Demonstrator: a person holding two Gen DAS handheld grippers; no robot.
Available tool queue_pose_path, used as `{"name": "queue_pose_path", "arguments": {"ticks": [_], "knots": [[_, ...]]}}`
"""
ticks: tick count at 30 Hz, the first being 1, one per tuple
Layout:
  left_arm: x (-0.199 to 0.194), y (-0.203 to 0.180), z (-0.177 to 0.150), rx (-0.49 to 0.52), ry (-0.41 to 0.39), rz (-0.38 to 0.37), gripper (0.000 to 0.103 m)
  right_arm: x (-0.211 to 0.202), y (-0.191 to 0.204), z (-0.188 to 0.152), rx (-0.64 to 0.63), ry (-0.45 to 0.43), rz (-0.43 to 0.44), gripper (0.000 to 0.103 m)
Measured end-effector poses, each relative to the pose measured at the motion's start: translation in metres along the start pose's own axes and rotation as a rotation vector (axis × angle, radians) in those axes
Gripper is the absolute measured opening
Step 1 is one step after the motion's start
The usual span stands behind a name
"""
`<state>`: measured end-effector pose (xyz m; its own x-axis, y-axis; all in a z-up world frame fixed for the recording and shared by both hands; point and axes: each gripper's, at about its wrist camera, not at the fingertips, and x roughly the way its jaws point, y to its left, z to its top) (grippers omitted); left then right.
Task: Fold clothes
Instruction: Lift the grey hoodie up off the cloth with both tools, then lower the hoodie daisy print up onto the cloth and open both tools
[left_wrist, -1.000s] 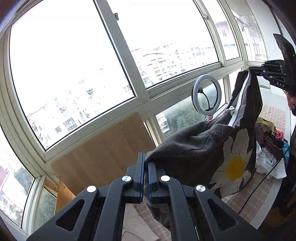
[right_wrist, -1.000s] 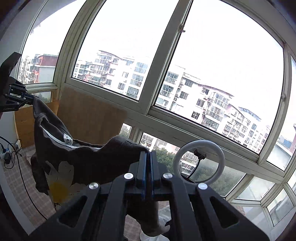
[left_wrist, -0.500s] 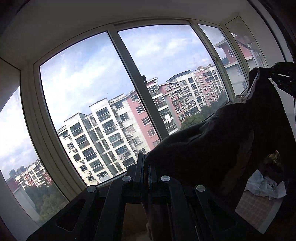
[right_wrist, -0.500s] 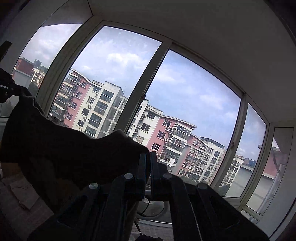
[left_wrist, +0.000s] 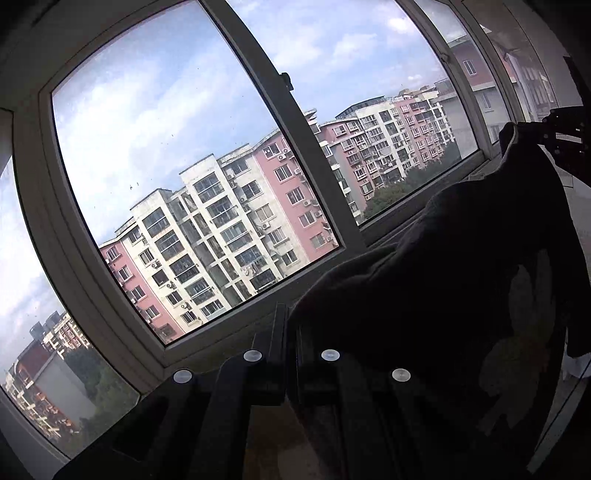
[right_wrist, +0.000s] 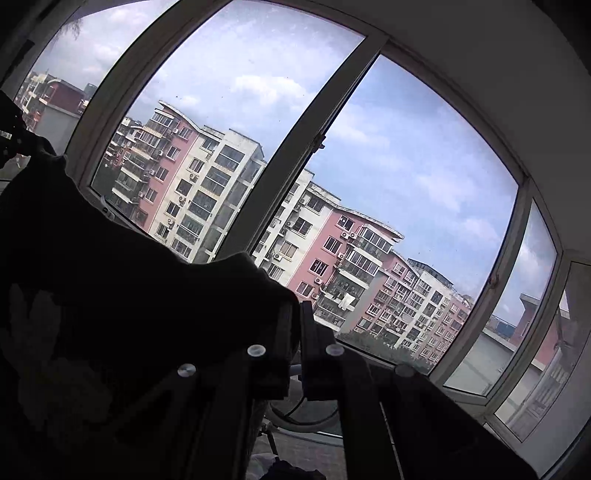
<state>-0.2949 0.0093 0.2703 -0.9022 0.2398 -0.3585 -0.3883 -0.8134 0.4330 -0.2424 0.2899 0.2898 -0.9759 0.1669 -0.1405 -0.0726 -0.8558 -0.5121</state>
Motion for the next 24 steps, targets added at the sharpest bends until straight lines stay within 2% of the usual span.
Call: {"name": "queue_pose_path", "arguments": {"ticks": [3,6,9,10,11,13,15,16,17,18,19,21,24], "knots": [[0.089,-0.010,-0.020,-0.028,0.100,-0.023,0.003,0.090,0.027,-0.039,-0.004,0.099,0.064,0.003],[0.179,-0.032,-0.059,-0.041,0.220,-0.047,0.003,0.181,0.067,-0.095,-0.025,0.218,0.118,0.003],[0.275,-0.068,-0.118,-0.070,0.415,-0.136,0.004,0.265,0.125,-0.176,-0.036,0.409,0.220,0.006],[0.305,-0.084,-0.143,-0.068,0.496,-0.162,0.009,0.287,0.148,-0.208,-0.050,0.491,0.268,0.009],[0.330,-0.102,-0.170,-0.038,0.574,-0.174,0.009,0.306,0.170,-0.240,-0.066,0.574,0.316,0.010],[0.361,-0.133,-0.219,0.047,0.682,-0.157,0.009,0.320,0.207,-0.300,-0.083,0.692,0.399,0.010],[0.370,-0.143,-0.258,0.051,0.743,-0.156,0.009,0.315,0.221,-0.343,-0.078,0.747,0.450,0.018],[0.368,-0.141,-0.274,0.025,0.764,-0.167,0.009,0.309,0.221,-0.362,-0.065,0.770,0.463,0.031],[0.358,-0.139,-0.296,-0.006,0.784,-0.184,0.010,0.302,0.222,-0.381,-0.053,0.792,0.477,0.049],[0.352,-0.138,-0.316,-0.025,0.807,-0.208,0.013,0.294,0.221,-0.398,-0.041,0.812,0.488,0.054],[0.349,-0.146,-0.330,-0.019,0.828,-0.227,0.021,0.284,0.219,-0.413,-0.028,0.832,0.498,0.057],[0.345,-0.156,-0.352,-0.027,0.864,-0.261,0.028,0.267,0.215,-0.443,0.000,0.871,0.517,0.057],[0.343,-0.163,-0.376,-0.066,0.909,-0.307,0.028,0.262,0.210,-0.467,0.079,0.928,0.532,0.057]]}}
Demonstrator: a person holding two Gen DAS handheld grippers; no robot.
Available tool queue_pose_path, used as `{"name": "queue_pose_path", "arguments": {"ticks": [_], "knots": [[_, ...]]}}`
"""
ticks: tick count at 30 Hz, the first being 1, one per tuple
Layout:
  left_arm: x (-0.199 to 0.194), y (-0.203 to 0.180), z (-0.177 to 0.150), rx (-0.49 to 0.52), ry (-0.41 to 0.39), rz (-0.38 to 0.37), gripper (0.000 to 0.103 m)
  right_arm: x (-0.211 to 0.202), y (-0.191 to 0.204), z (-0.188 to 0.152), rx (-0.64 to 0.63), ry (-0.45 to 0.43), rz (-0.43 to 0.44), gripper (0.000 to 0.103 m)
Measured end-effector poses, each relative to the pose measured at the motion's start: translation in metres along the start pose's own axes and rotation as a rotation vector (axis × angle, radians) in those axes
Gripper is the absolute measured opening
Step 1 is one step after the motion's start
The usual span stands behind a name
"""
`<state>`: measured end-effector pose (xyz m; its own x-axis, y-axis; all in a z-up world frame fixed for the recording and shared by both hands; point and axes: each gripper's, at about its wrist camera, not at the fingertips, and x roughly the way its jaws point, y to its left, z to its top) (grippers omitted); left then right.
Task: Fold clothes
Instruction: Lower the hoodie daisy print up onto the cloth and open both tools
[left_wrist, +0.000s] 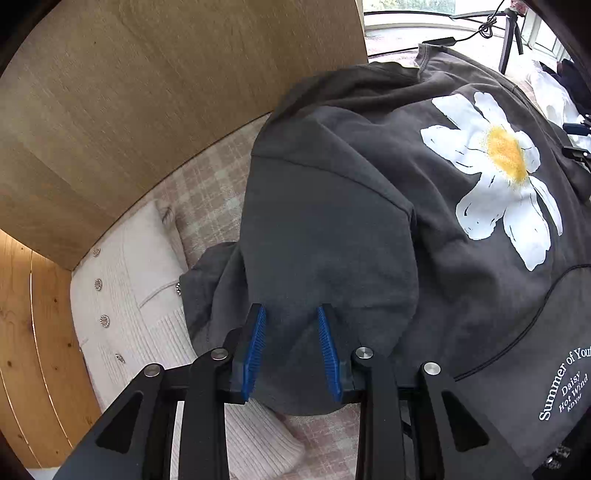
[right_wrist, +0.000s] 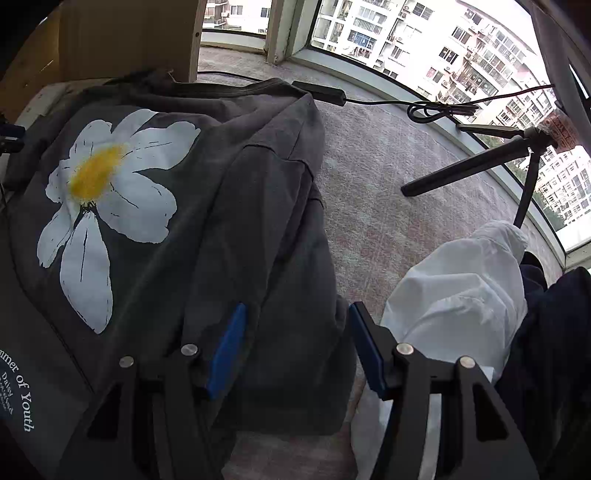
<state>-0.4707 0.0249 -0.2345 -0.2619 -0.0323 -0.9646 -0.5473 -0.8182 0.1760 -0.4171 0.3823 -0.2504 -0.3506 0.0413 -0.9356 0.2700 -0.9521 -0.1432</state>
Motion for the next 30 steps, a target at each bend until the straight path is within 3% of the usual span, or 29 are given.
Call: {"name": "queue_pose_path", "arguments": {"ticks": [2,3,4,6,8,11,12,14,16,19,20,21,22,24,25,26,28,30], "knots": [[0.010,0.000,0.002,-0.027,0.005,-0.050,0.024,0.007,-0.005,-0.003,0.035,0.019,0.043,0.057],[0.015,0.000,0.004,-0.037,0.012,-0.055,0.003,0.009,-0.006,-0.003,0.045,0.024,0.069,0.057],[0.015,0.001,0.006,-0.046,0.014,-0.038,0.000,0.011,-0.007,-0.002,0.055,0.030,0.094,0.051],[0.015,0.004,0.009,-0.063,0.015,-0.003,0.000,0.011,-0.010,0.000,0.071,0.031,0.139,0.007],[0.000,0.015,0.010,-0.085,-0.011,0.040,0.000,-0.001,-0.012,0.002,0.068,0.008,0.141,0.006],[-0.030,0.033,0.004,-0.113,-0.054,0.093,0.000,-0.023,-0.029,0.000,0.112,-0.033,0.075,0.006],[-0.038,0.025,-0.003,-0.097,-0.053,0.032,0.000,-0.030,-0.036,-0.001,0.129,-0.047,0.051,0.006],[-0.051,0.000,-0.019,-0.036,-0.053,-0.047,0.012,-0.039,-0.047,-0.005,0.182,-0.065,0.058,0.005],[-0.053,-0.038,-0.036,0.073,-0.062,-0.050,0.063,-0.043,-0.051,-0.009,0.198,-0.075,0.045,0.005],[-0.031,-0.087,-0.045,0.219,-0.060,-0.004,0.065,-0.042,-0.047,-0.012,0.205,-0.067,0.043,0.005],[-0.019,-0.092,-0.042,0.213,-0.044,0.007,0.062,-0.041,-0.044,-0.012,0.203,-0.063,0.050,0.006],[-0.007,-0.095,-0.038,0.203,-0.030,0.016,0.042,-0.040,-0.042,-0.013,0.201,-0.060,0.057,0.006],[-0.005,-0.086,-0.035,0.153,-0.022,-0.006,0.006,-0.040,-0.038,-0.014,0.191,-0.057,0.047,0.011],[-0.001,-0.070,-0.029,0.054,-0.007,-0.051,0.002,-0.042,-0.031,-0.017,0.158,-0.050,0.009,0.033],[0.000,-0.062,-0.026,0.006,-0.001,-0.072,0.002,-0.041,-0.028,-0.018,0.140,-0.044,-0.008,0.058],[-0.009,-0.054,-0.025,-0.013,-0.022,-0.072,0.002,-0.040,-0.025,-0.020,0.122,-0.038,-0.024,0.066],[-0.032,-0.039,-0.024,-0.022,-0.069,-0.027,0.002,-0.034,-0.021,-0.020,0.092,-0.034,-0.026,0.066],[-0.050,-0.012,-0.025,-0.077,-0.109,0.031,0.003,-0.022,-0.020,-0.018,0.083,-0.010,0.002,0.053]]}}
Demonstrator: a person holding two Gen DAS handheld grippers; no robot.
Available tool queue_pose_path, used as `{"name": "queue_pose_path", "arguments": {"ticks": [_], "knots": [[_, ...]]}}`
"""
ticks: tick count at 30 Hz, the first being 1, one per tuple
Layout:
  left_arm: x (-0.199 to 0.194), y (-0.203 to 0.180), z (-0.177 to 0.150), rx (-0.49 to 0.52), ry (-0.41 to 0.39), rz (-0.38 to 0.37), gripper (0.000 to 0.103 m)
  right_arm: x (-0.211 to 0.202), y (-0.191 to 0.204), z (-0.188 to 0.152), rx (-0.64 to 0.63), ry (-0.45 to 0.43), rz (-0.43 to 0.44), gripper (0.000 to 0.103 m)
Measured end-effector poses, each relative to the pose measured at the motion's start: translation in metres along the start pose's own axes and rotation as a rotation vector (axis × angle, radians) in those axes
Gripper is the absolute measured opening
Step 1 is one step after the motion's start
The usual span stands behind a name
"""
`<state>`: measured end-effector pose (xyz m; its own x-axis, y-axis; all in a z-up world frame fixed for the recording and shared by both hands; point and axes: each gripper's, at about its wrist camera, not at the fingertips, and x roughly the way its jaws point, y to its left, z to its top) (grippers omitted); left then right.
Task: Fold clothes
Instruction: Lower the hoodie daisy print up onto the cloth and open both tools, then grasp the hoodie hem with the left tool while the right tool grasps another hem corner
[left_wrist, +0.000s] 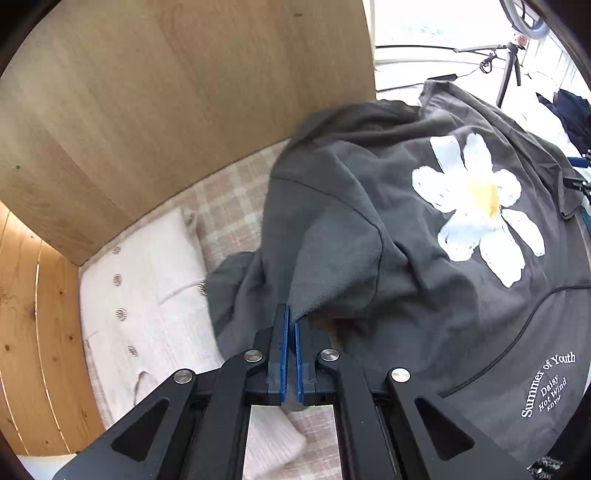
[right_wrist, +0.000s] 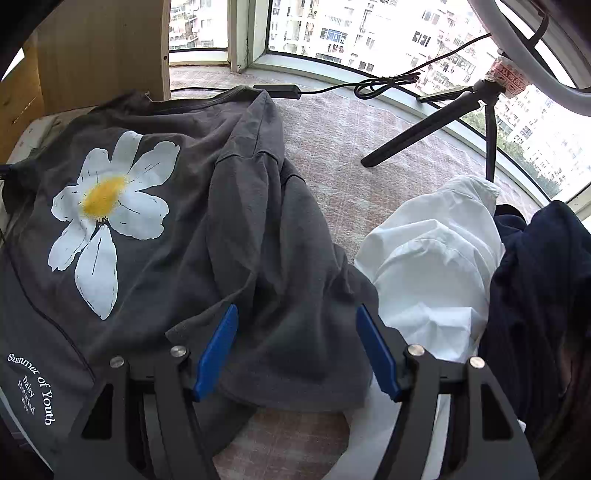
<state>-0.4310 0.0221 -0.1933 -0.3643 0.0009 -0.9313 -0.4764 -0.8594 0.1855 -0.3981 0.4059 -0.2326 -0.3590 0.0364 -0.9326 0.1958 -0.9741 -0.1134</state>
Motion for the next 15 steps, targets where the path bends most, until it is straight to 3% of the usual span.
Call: {"name": "queue_pose_path", "arguments": {"ticks": [1,2,3,4,5,9,13,15], "knots": [[-0.001,0.017,0.000,-0.037,0.005,0.047,0.009,0.007,-0.002,0.002,0.001,0.021,-0.040,0.019],[-0.002,0.034,0.000,-0.073,0.011,0.096,0.017,0.014,-0.006,0.004,0.004,0.045,-0.112,0.007],[-0.002,0.049,0.006,-0.099,0.027,0.174,0.025,0.015,-0.013,0.005,0.033,0.048,-0.164,0.007],[-0.005,0.063,0.007,-0.122,0.031,0.236,0.021,0.007,-0.021,0.003,0.078,0.030,-0.146,0.011],[-0.014,0.075,0.003,-0.140,0.021,0.240,0.021,-0.003,-0.028,0.000,0.124,0.008,-0.093,0.015],[-0.069,0.094,-0.040,-0.153,-0.053,0.097,0.024,-0.062,-0.037,-0.029,0.199,-0.098,0.094,0.017],[-0.110,0.075,-0.101,-0.056,-0.085,-0.048,0.037,-0.141,-0.025,-0.082,0.226,-0.223,0.242,0.019],[-0.126,0.060,-0.133,-0.011,-0.084,-0.125,0.039,-0.177,-0.015,-0.115,0.224,-0.270,0.301,0.032]]}}
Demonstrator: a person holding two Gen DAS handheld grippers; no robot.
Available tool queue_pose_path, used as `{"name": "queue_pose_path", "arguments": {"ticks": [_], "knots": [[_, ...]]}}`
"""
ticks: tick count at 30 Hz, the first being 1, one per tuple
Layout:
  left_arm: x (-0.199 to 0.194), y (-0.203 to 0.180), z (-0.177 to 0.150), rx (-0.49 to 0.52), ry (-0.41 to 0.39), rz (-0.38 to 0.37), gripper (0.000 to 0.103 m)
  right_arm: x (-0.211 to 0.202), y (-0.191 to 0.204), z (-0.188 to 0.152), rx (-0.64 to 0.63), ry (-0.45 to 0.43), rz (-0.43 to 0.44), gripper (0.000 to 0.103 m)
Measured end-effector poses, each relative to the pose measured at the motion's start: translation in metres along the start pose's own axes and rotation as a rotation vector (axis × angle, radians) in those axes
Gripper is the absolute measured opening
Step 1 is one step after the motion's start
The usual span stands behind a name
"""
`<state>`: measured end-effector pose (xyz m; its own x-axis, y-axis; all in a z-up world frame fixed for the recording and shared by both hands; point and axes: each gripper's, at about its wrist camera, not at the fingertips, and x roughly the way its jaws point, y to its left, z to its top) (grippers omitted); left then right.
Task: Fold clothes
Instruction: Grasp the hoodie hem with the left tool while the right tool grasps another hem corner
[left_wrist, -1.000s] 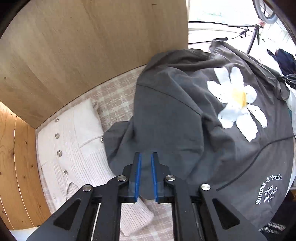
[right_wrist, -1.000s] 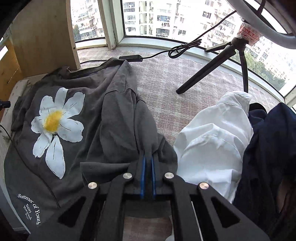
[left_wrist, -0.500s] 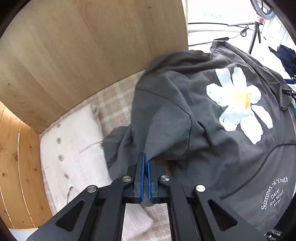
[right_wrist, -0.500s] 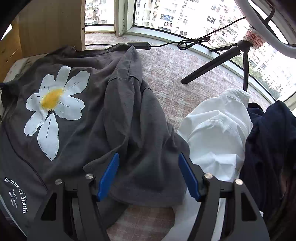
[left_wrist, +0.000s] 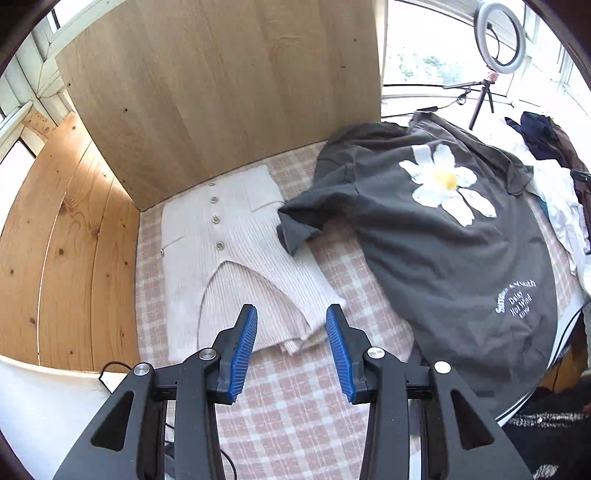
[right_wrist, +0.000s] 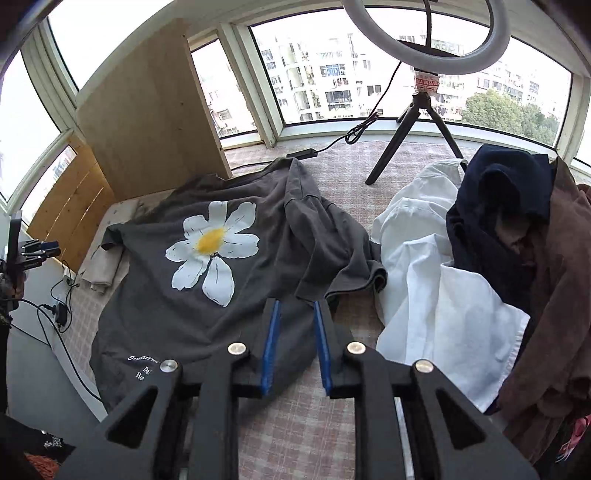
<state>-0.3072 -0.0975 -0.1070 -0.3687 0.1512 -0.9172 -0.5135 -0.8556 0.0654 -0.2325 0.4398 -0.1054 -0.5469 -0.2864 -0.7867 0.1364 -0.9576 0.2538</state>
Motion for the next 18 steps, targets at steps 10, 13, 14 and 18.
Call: {"name": "queue_pose_path", "arguments": {"ticks": [10,13,14,18], "knots": [[0.087,-0.129,-0.103,0.228,0.220,-0.224,0.053,0.031,0.092,-0.165,-0.204,0.195,-0.072,0.077],[0.103,-0.142,-0.108,0.238,0.246,-0.255,0.053,0.056,0.104,-0.183,-0.235,0.222,-0.094,0.077],[0.106,-0.145,-0.109,0.238,0.253,-0.271,0.053,0.061,0.106,-0.185,-0.238,0.218,-0.093,0.077],[0.107,-0.153,-0.108,0.251,0.247,-0.263,0.051,0.078,0.110,-0.189,-0.259,0.199,-0.091,0.077]]}}
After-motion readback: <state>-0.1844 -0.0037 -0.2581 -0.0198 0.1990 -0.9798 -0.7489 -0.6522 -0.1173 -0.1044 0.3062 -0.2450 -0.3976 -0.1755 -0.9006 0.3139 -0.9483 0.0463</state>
